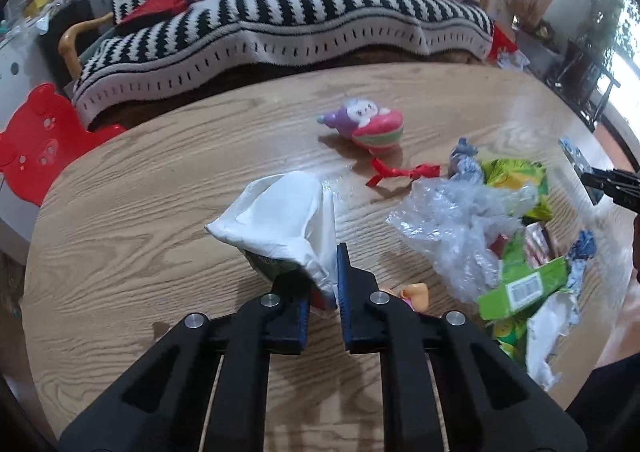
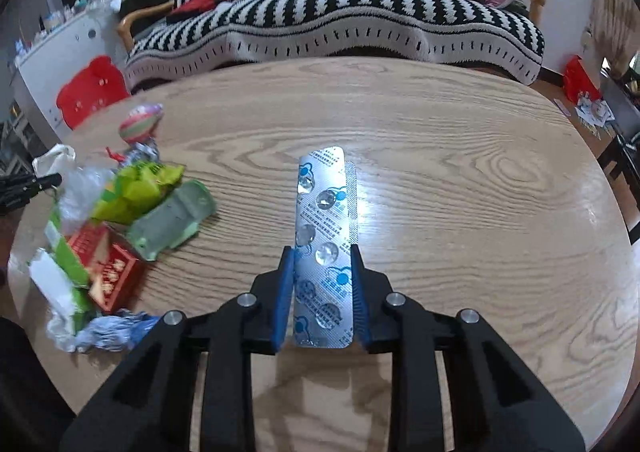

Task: Collect trash
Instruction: 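Carry tissue and blister pack to the black bin and release both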

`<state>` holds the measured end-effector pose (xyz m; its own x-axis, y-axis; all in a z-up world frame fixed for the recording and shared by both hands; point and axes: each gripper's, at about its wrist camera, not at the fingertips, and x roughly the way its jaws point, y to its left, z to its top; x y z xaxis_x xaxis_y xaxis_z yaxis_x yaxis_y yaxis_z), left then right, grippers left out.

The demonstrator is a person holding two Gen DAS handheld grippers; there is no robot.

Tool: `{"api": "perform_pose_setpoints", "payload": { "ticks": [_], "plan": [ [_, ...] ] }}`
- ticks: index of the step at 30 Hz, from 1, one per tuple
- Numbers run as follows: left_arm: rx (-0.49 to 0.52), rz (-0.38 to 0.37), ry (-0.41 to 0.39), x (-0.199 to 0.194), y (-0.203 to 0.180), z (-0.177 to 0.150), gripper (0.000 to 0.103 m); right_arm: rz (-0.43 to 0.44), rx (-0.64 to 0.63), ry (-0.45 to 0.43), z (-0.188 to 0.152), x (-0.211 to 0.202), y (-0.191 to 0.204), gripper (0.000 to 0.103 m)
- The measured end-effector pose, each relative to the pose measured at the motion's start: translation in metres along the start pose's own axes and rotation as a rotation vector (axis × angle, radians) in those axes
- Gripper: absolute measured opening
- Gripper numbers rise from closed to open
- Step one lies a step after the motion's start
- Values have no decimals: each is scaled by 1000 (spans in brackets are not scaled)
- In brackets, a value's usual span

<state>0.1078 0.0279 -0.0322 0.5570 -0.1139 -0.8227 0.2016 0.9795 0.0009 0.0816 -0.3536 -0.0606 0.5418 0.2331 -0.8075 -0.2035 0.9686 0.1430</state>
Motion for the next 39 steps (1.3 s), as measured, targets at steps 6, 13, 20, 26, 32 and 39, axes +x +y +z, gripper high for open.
{"api": "perform_pose_setpoints", "payload": {
  "ticks": [6, 13, 20, 26, 32, 39],
  "plan": [
    [-3, -17, -45, -34, -23, -3, 11, 7, 23, -15, -7, -35, 16, 27],
    [57, -171, -86, -58, -124, 5, 11, -52, 148, -79, -19, -88, 3, 27],
    [225, -385, -110, -73, -273, 9, 11, -145, 298, -161, -71, -162, -42, 27],
    [364, -568, -39, -54, -398, -10, 11, -240, 501, -181, -155, -211, -131, 27],
    [505, -747, 40, -34, -515, -59, 11, -370, 731, -105, -259, -233, -220, 27],
    [596, -890, 231, 11, -602, -114, 11, -381, 975, 9, -346, -231, -295, 27]
  ]
}}
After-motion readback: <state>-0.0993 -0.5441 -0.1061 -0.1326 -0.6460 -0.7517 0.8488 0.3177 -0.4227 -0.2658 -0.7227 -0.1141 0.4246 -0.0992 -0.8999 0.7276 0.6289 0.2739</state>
